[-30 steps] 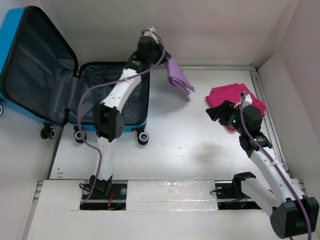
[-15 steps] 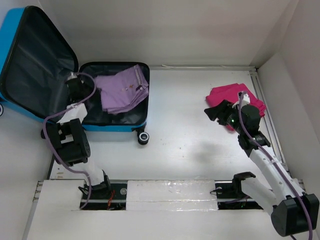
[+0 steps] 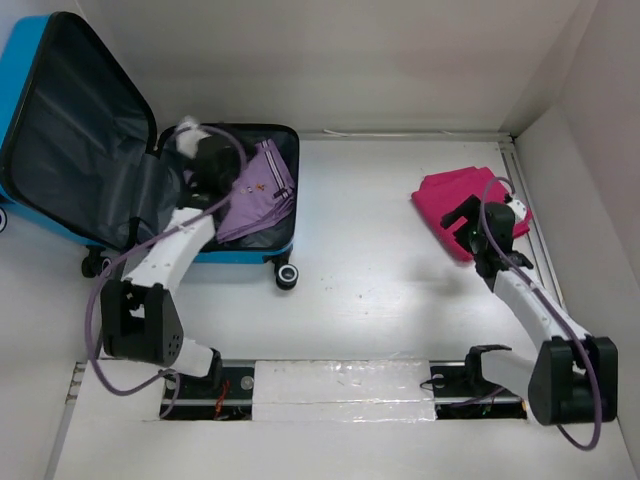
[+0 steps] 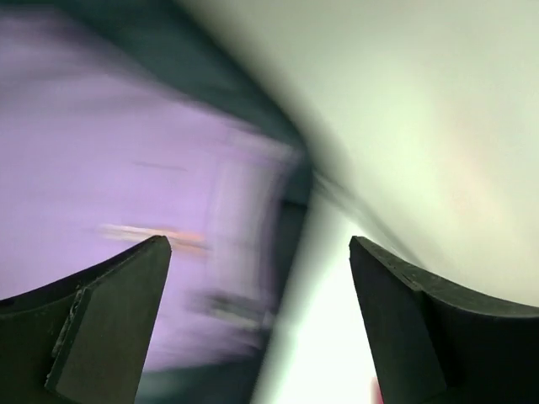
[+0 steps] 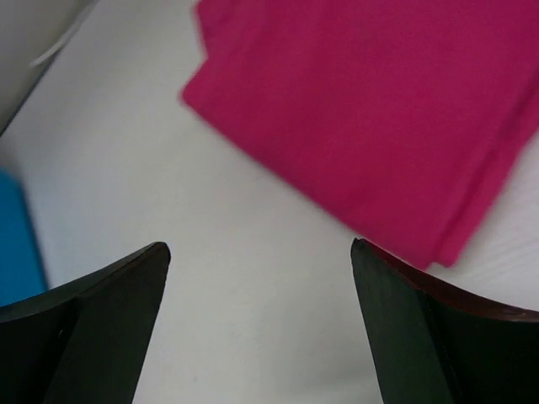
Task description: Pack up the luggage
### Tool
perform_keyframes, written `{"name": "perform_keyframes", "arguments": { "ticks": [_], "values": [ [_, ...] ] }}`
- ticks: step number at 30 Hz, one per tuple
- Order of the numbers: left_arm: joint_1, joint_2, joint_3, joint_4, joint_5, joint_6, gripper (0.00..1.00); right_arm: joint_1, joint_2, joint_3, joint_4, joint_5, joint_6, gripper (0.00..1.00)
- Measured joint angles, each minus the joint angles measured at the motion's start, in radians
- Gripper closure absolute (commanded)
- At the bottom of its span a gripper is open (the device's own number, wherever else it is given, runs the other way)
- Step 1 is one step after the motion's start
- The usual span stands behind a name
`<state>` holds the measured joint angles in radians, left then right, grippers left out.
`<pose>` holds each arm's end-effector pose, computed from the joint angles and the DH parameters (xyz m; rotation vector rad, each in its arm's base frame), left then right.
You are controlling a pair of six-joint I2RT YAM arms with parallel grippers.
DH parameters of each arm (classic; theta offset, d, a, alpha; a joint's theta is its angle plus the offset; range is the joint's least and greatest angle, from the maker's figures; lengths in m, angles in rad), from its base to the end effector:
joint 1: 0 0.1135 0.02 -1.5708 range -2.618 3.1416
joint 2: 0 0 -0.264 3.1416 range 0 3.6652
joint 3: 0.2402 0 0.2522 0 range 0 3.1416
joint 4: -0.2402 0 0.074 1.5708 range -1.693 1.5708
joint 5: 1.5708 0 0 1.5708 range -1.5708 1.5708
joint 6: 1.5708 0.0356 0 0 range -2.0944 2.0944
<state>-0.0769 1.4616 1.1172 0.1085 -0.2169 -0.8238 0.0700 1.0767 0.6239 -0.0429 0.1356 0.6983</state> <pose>0.3474 -0.0191 0.3243 -0.8079 1.6347 -0.4452 0.2372 0.0118 0.2407 0.7217 1.9491 0.3332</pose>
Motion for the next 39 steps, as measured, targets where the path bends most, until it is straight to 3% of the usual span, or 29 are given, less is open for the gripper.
{"name": "perform_keyframes", "arguments": {
  "ticks": [5,7,9,12,18,20,26,33,36,37,39],
  "values": [
    [-0.488,0.003,0.088,0.145,-0.126,0.093,0.19,-0.144,0.143,0.039,-0.047,0.103,0.07,0.12],
    [-0.629,0.063,0.092,0.185,-0.136,0.116,0.19,-0.203,0.179,0.045,-0.054,0.116,0.092,0.13],
    [-0.73,0.175,0.116,0.195,-0.126,0.125,0.19,-0.251,0.217,0.051,-0.054,0.115,0.106,0.14],
    [-0.797,0.351,0.134,0.19,-0.077,0.123,0.2,-0.315,0.307,0.069,-0.054,0.089,0.118,0.2],
    [-0.814,0.494,0.132,0.171,0.029,0.097,0.2,-0.355,0.472,0.142,-0.059,-0.018,0.117,0.85],
    [-0.813,0.493,0.132,0.196,0.054,0.081,0.2,-0.355,0.483,0.161,-0.06,-0.059,0.103,0.99],
    [-0.811,0.494,0.133,0.241,0.118,0.032,0.2,-0.318,0.476,0.135,-0.006,-0.165,0.082,0.99],
    [-0.752,0.517,0.13,0.261,0.167,-0.025,0.2,-0.135,0.291,-0.028,0.045,-0.267,0.052,0.77],
    [-0.727,0.551,0.132,0.26,0.17,-0.037,0.2,-0.095,0.217,-0.051,0.02,-0.333,0.038,0.37],
    [-0.723,0.569,0.14,0.253,0.171,-0.04,0.2,-0.086,0.2,-0.051,0.015,-0.348,0.029,0.18],
    [-0.72,0.612,0.17,0.227,0.172,-0.046,0.2,-0.071,0.167,-0.051,0.008,-0.362,0.01,0.11]
  ]
}}
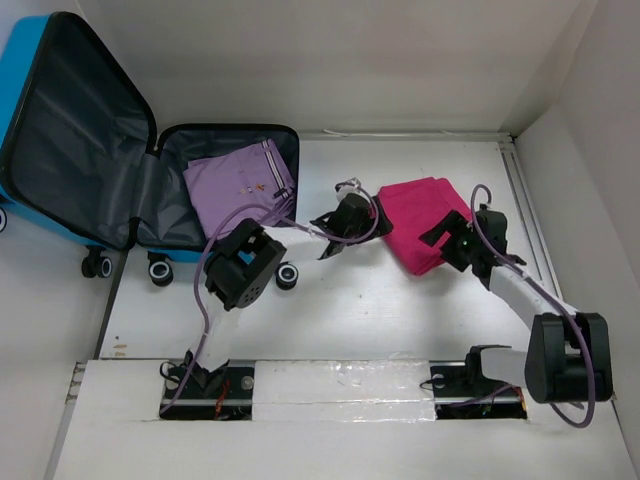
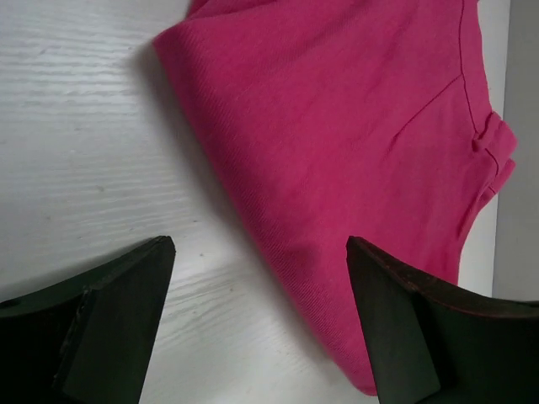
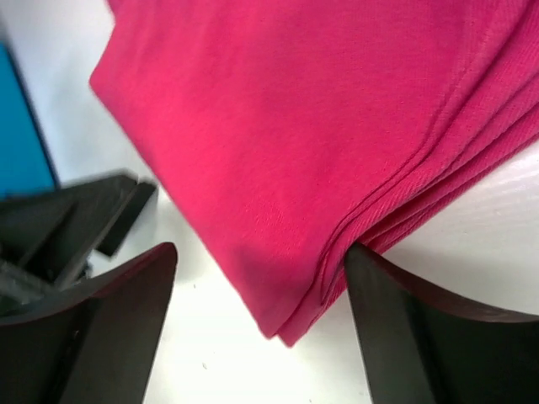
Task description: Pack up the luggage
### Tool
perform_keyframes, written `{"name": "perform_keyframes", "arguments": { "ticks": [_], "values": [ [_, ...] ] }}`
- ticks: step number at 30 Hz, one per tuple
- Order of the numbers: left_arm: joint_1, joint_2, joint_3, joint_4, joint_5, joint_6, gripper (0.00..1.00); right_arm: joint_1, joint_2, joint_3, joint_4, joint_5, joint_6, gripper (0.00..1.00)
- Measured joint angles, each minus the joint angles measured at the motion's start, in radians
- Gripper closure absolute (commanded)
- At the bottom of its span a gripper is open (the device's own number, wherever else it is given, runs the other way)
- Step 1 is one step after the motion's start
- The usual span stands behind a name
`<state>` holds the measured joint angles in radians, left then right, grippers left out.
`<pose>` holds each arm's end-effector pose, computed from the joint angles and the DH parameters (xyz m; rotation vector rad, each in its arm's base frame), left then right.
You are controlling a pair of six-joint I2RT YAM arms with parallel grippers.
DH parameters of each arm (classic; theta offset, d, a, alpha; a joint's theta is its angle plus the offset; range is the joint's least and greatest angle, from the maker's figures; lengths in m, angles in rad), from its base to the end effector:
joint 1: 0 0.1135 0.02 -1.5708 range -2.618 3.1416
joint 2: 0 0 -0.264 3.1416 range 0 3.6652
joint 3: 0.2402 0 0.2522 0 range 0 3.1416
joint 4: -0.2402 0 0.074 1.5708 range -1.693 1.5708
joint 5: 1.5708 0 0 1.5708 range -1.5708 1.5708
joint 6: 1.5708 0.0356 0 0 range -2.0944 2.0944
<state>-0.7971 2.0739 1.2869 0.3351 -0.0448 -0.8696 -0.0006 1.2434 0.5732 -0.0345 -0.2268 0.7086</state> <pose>0.3235 -0.3289 0.1658 -0.1092 2.1706 -0.9745 0.2471 0.0079 0.1879 0.6940 2.2276 0.6223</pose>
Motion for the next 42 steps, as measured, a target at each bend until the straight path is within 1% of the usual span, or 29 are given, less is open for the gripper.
{"name": "perform_keyframes", "arguments": {
  "ticks": [2,5,8,11,15,17,18,19,22,27,31,34,37,39,40,42],
  "values": [
    [-0.002,0.024,0.044,-0.004,0.007,-0.005,0.22,0.008,-0.035,0.0,-0.017,-0.002,-0.017,0.09],
    [-0.006,0.034,0.055,-0.01,0.011,-0.03,0.23,0.01,-0.092,0.0,-0.037,0.006,-0.035,0.09],
    [-0.013,0.042,0.057,-0.005,0.006,-0.06,0.27,0.012,-0.158,0.0,-0.04,0.018,-0.043,0.09],
    [-0.027,0.079,0.112,-0.027,-0.019,-0.083,0.32,0.022,-0.215,0.0,-0.04,0.026,-0.043,0.11],
    [-0.048,0.139,0.184,-0.027,-0.048,-0.118,0.48,0.032,-0.287,0.0,-0.041,0.033,-0.048,0.11],
    [-0.053,0.155,0.203,-0.035,-0.067,-0.133,0.67,0.036,-0.316,0.0,-0.041,0.036,-0.05,0.12],
    [-0.054,0.161,0.207,-0.042,-0.076,-0.138,0.89,0.039,-0.328,0.0,-0.041,0.036,-0.05,0.12],
    [-0.054,0.167,0.209,-0.048,-0.084,-0.138,1.0,0.041,-0.336,0.0,-0.042,0.036,-0.051,0.12],
    [-0.051,0.173,0.235,-0.063,-0.088,-0.12,1.0,0.042,-0.362,0.0,-0.047,0.035,-0.06,0.12],
    [-0.029,0.172,0.286,-0.117,-0.061,0.001,1.0,0.042,-0.405,-0.001,-0.063,0.036,-0.076,0.12],
    [0.034,0.163,0.424,-0.254,-0.017,0.153,1.0,0.042,-0.426,-0.018,-0.063,0.036,-0.085,0.12],
    [0.101,0.111,0.536,-0.36,0.005,0.279,1.0,0.042,-0.428,-0.034,-0.069,0.036,-0.088,0.12],
    [0.196,-0.019,0.554,-0.421,0.024,0.366,1.0,0.047,-0.443,-0.039,-0.073,0.036,-0.089,0.12],
    [0.3,-0.137,0.523,-0.425,0.05,0.392,1.0,0.05,-0.458,-0.04,-0.071,0.034,-0.089,0.12],
    [0.368,-0.206,0.479,-0.411,0.066,0.391,1.0,0.052,-0.463,-0.04,-0.069,0.03,-0.089,0.12],
    [0.539,-0.34,0.369,-0.36,0.087,0.372,1.0,0.054,-0.467,-0.04,-0.068,0.018,-0.089,0.12]
  ]
}}
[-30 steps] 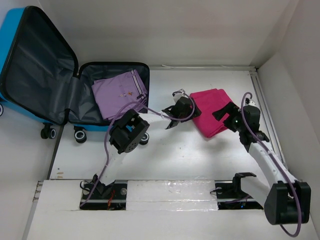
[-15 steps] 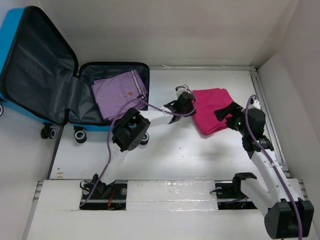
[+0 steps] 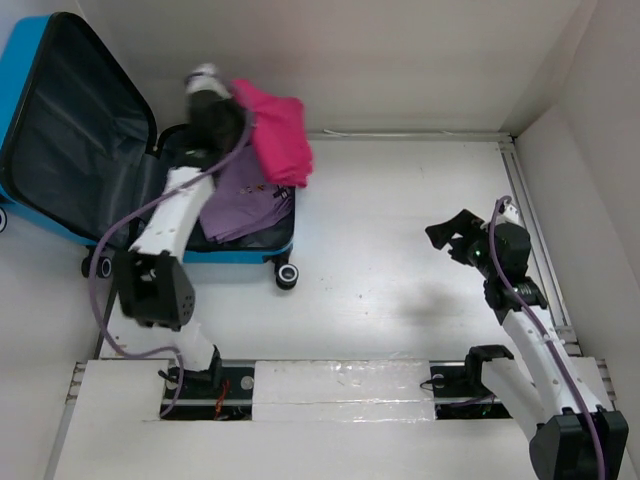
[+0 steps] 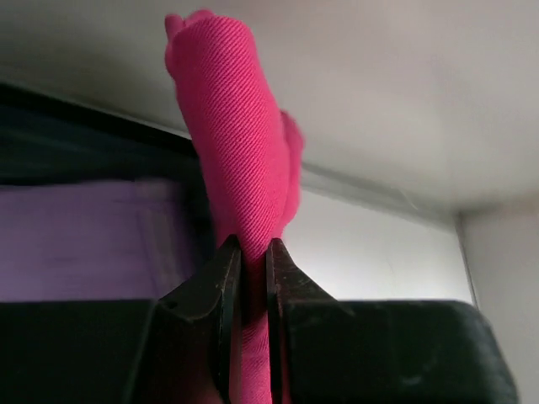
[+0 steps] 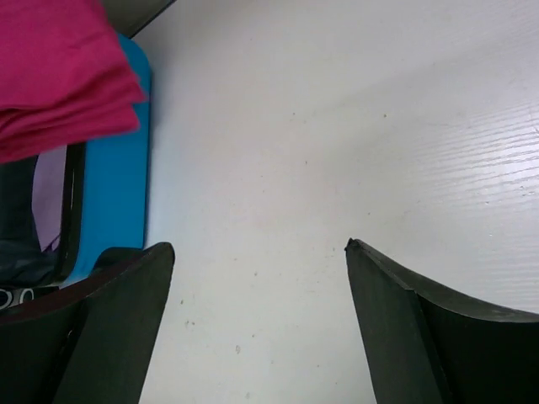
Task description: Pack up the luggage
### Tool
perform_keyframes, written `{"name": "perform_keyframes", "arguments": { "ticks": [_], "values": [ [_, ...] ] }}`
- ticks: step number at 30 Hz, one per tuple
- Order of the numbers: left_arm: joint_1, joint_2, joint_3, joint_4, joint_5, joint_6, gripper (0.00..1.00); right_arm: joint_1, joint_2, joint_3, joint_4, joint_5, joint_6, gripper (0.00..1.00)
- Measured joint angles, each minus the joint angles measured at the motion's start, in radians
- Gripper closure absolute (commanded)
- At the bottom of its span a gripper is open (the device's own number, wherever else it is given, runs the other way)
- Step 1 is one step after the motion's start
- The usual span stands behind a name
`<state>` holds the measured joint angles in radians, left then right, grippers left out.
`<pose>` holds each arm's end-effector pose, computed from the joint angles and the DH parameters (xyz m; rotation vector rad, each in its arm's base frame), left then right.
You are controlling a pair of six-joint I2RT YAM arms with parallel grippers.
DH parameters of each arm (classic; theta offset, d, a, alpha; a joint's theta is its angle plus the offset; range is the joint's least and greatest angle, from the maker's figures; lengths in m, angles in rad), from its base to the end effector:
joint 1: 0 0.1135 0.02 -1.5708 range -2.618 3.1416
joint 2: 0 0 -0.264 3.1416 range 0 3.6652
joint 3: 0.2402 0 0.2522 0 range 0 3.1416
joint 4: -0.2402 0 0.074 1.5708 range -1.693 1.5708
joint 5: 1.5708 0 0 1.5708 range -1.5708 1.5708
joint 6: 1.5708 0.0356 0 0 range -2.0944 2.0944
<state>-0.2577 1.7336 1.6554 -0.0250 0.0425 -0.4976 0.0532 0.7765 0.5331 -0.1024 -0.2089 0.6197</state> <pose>0.4064 -0.1087 0.4034 -0.1720 1.7013 -0.6023 0.1856 0.0173 0.2608 0.4088 1.9204 0.6480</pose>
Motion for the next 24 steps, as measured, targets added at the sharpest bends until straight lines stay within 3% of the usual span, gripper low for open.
{"name": "perform_keyframes", "arguments": {
  "ticks": [3,4,7,9,11,16,24],
  "values": [
    [0.27,-0.11,-0.174,0.074,0.029,-0.07,1.0,0.002,0.0,-0.006,0.003,-0.018,0.0,0.12],
    [0.35,-0.116,-0.23,0.102,0.037,-0.099,0.94,0.003,0.0,-0.007,0.003,-0.023,0.0,0.12],
    [0.481,-0.073,-0.362,0.103,0.028,-0.158,0.61,0.01,0.0,-0.008,0.005,-0.039,0.0,0.12],
    [0.492,-0.022,-0.407,0.033,0.003,-0.189,0.36,0.018,0.0,-0.008,0.005,-0.047,0.0,0.12],
    [0.473,0.009,-0.422,-0.045,-0.01,-0.219,0.18,0.024,0.002,-0.008,0.006,-0.055,-0.001,0.1],
    [0.409,-0.084,-0.459,-0.112,-0.076,-0.258,0.16,0.054,0.004,-0.009,0.011,-0.066,-0.003,0.1],
    [0.172,-0.63,-0.558,0.0,-0.188,-0.233,0.07,0.164,0.017,-0.009,0.028,-0.04,-0.014,0.2]
  ]
}}
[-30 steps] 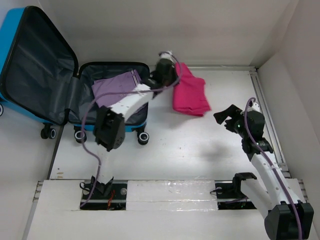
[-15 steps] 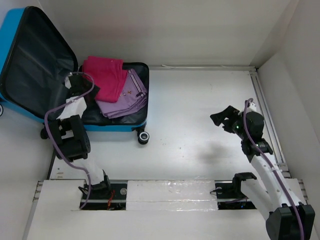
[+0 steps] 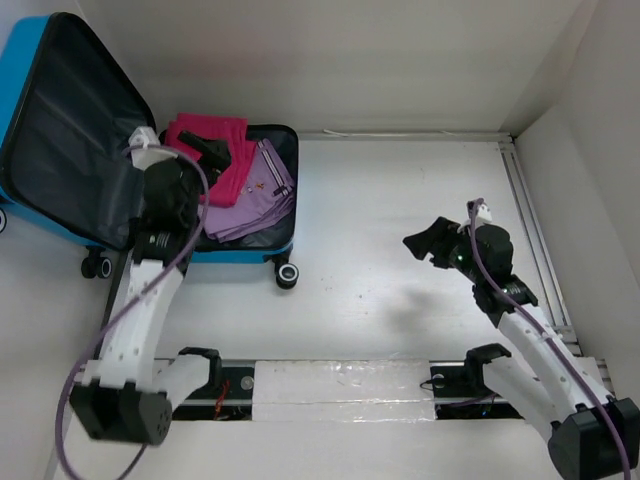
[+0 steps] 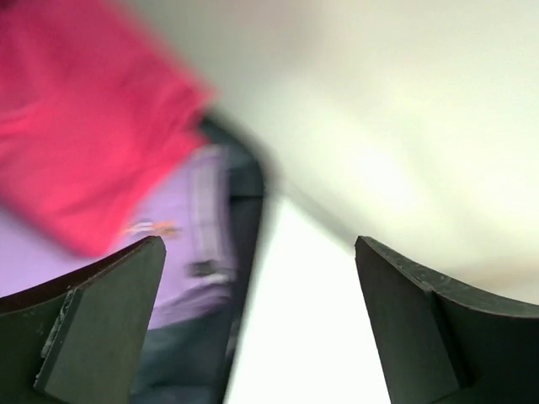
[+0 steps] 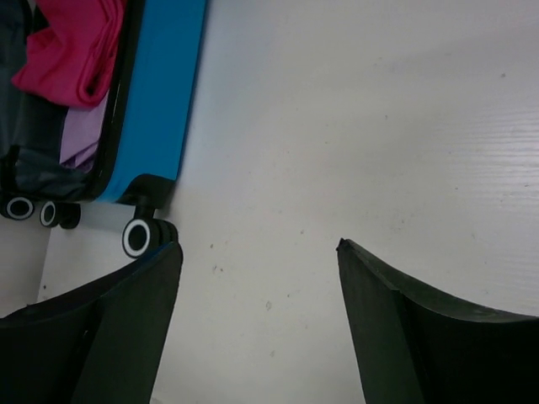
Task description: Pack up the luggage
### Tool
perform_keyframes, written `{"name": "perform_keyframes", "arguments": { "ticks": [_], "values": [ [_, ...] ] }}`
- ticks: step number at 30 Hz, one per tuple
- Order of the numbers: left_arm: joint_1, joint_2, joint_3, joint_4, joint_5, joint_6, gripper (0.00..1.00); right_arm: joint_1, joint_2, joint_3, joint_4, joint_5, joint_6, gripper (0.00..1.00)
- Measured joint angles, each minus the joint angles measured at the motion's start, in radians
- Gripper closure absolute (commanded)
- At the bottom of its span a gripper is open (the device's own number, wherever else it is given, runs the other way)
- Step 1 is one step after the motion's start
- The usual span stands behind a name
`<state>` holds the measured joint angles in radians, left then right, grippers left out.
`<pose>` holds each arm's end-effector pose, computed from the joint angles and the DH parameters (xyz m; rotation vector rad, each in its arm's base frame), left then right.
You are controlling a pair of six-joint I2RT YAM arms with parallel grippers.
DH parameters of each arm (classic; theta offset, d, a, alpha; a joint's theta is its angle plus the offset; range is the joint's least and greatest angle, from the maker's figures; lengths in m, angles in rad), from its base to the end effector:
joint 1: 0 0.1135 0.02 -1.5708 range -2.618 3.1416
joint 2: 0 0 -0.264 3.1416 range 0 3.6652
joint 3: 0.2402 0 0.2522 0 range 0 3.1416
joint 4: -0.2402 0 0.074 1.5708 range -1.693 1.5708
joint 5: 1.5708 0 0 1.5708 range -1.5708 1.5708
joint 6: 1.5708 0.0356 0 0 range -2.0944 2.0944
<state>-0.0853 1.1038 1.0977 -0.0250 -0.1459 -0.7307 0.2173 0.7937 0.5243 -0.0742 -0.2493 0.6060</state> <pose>0.2551 -0.0166 0.4043 -0.6232 1.5016 -0.5150 0.1828 0.0494 0.2578 0.2106 1.9731 0.7840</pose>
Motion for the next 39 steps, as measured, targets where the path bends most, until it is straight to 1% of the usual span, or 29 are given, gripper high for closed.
{"name": "perform_keyframes", "arguments": {
  "ticks": [1,2,5,6,7,8,9,12,13,15,21,25,27,29,30,31,32,33,34,35,36,37,39],
  "values": [
    [-0.023,-0.072,-0.034,0.034,0.014,0.001,0.04,0.018,0.003,0.0,0.0,0.007,-0.001,0.22],
    [-0.029,-0.146,-0.089,0.072,0.028,0.0,0.0,0.036,0.005,0.002,0.0,0.013,-0.002,0.31],
    [-0.021,-0.339,-0.284,0.134,0.054,0.003,0.0,0.093,0.016,0.013,-0.001,0.04,-0.011,0.32],
    [-0.019,-0.381,-0.33,0.126,0.058,0.008,0.0,0.111,0.019,0.021,-0.001,0.049,-0.016,0.45],
    [-0.018,-0.406,-0.359,0.113,0.058,0.01,0.0,0.132,0.023,0.028,-0.001,0.063,-0.028,0.46],
    [-0.018,-0.417,-0.373,0.089,0.058,0.015,0.0,0.151,0.025,0.037,-0.003,0.074,-0.031,0.46],
    [-0.018,-0.418,-0.375,0.065,0.055,0.019,0.0,0.171,0.029,0.046,-0.003,0.084,-0.038,0.4],
    [-0.018,-0.41,-0.369,0.01,0.042,0.034,0.0,0.23,0.04,0.079,-0.005,0.096,-0.061,0.31],
    [-0.018,-0.409,-0.366,-0.016,0.035,0.035,0.0,0.251,0.043,0.093,-0.005,0.098,-0.069,0.26],
    [-0.018,-0.415,-0.362,-0.058,0.022,0.036,0.0,0.29,0.05,0.126,-0.007,0.106,-0.086,0.23],
    [-0.018,-0.528,-0.362,-0.177,-0.064,0.034,0.0,0.358,0.05,0.179,-0.004,0.119,-0.121,0.22],
    [-0.018,-0.621,-0.364,-0.212,-0.123,0.024,0.0,0.388,0.051,0.179,-0.005,0.13,-0.129,0.22],
    [-0.018,-0.634,-0.364,-0.208,-0.152,0.005,0.0,0.402,0.051,0.179,-0.005,0.134,-0.132,0.22],
    [-0.018,-0.605,-0.36,-0.22,-0.195,-0.027,0.0,0.419,0.051,0.179,-0.004,0.138,-0.132,0.23],
    [-0.018,-0.574,-0.346,-0.237,-0.222,-0.046,0.0,0.428,0.051,0.179,-0.004,0.138,-0.132,0.26],
    [-0.018,-0.537,-0.324,-0.256,-0.245,-0.061,0.0,0.438,0.051,0.179,-0.003,0.138,-0.134,0.32],
    [-0.018,-0.506,-0.288,-0.285,-0.267,-0.069,0.02,0.448,0.051,0.179,-0.003,0.14,-0.136,0.36],
    [-0.018,-0.469,-0.24,-0.31,-0.296,-0.071,0.08,0.457,0.052,0.179,-0.003,0.14,-0.14,0.36],
    [-0.018,-0.437,-0.192,-0.32,-0.326,-0.071,0.15,0.467,0.052,0.179,-0.003,0.14,-0.139,0.51],
    [-0.019,-0.407,-0.134,-0.327,-0.366,-0.061,0.22,0.475,0.055,0.178,0.0,0.137,-0.143,0.59],
    [-0.018,-0.375,-0.068,-0.343,-0.409,-0.051,0.22,0.48,0.06,0.175,0.006,0.129,-0.147,0.62],
    [-0.017,-0.335,0.01,-0.355,-0.464,-0.035,0.22,0.487,0.066,0.172,0.013,0.12,-0.144,0.62],
    [-0.009,-0.246,0.185,-0.389,-0.574,-0.006,0.2,0.498,0.082,0.164,0.021,0.093,-0.147,0.53]
  ]
}}
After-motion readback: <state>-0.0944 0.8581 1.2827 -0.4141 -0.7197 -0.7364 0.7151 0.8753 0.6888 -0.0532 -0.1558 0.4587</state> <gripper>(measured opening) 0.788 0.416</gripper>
